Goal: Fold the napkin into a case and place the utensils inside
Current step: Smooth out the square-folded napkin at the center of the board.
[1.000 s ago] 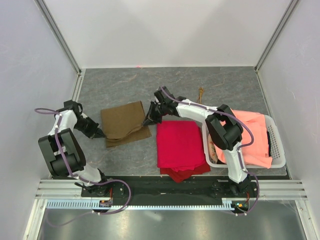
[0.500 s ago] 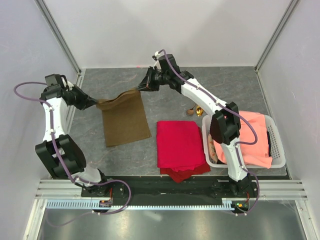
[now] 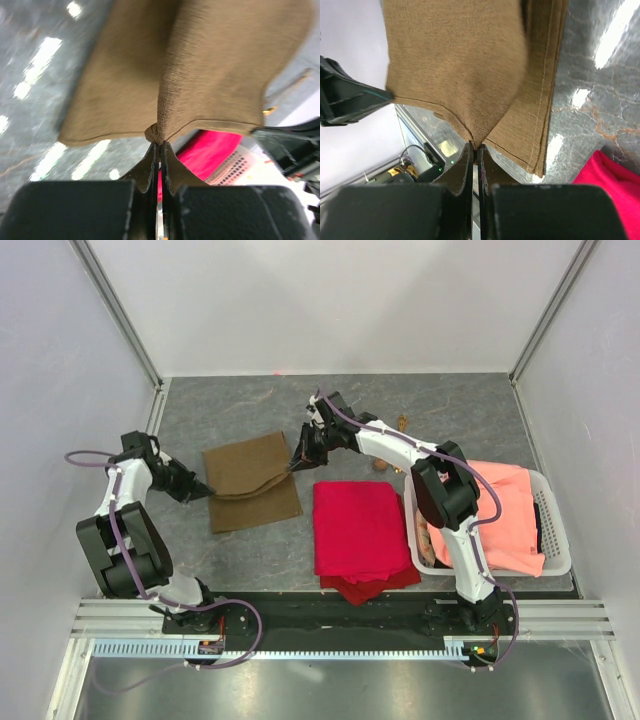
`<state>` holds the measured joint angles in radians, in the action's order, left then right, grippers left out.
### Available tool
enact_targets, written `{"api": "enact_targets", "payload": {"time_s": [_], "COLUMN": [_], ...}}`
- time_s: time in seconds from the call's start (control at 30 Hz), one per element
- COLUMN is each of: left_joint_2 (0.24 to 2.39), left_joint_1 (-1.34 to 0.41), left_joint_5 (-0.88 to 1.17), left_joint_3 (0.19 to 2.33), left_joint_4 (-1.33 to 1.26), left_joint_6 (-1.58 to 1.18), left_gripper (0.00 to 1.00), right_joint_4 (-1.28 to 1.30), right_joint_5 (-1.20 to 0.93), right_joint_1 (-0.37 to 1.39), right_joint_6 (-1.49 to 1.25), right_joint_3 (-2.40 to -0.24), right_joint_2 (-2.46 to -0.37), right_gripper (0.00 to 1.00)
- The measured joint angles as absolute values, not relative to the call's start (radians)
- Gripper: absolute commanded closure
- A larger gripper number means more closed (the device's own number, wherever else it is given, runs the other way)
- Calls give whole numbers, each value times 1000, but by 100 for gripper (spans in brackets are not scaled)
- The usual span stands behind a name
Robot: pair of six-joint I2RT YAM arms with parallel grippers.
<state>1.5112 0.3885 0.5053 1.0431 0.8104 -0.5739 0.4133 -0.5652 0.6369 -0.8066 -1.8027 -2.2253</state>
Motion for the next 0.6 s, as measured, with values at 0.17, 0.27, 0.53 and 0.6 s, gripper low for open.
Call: {"api": "enact_targets", "payload": {"time_s": [0.17,0.27,0.53,0.6], "left_joint_2": [1510,1510,1480,1466], "left_joint_1": [389,389,389,388], "left_joint_5": [444,415,366,360], "left_joint_3": [974,964,960,956], "left_joint_4": [837,846,876,887], "left_joint_6": [-562,-559,-559,-559], "left_gripper": [98,98,98,98], "right_joint_4": [397,396,393,388], "right_joint_5": [-581,-588,-598,-599], "right_joint_1": [648,655,672,672], "right_joint_6": [-799,-794,-785,-784], "right_joint_3": [-1743,-1713,-1647,-1630], "right_joint_2": [-2225,-2225,-2225,-2224], "right_gripper": [100,100,100,100]}}
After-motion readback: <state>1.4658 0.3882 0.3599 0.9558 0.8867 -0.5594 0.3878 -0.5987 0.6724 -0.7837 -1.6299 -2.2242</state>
